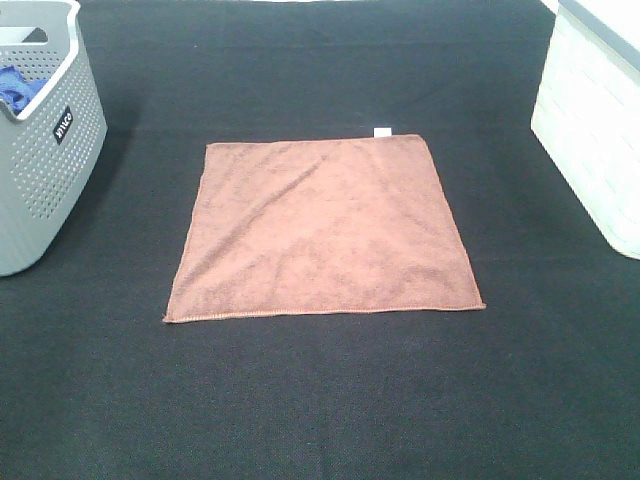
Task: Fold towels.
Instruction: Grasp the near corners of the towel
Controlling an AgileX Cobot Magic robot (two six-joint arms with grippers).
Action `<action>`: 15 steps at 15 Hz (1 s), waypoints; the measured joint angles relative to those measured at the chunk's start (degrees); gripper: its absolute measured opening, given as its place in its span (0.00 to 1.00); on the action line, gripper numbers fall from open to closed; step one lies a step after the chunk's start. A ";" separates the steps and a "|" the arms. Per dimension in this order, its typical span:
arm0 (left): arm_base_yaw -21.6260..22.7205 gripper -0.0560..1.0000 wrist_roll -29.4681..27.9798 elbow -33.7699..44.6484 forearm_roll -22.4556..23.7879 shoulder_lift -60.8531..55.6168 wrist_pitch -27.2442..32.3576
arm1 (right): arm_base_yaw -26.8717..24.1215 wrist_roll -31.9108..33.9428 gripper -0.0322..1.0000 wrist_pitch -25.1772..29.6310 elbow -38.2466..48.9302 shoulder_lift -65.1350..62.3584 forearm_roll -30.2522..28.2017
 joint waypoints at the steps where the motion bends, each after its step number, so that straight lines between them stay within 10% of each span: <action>1: 0.00 0.65 0.00 0.00 0.00 0.00 0.00 | 0.00 0.00 0.84 0.00 0.00 0.00 0.00; 15: 0.00 0.65 0.00 0.00 0.00 0.00 0.00 | 0.00 0.00 0.84 0.00 0.00 0.00 0.23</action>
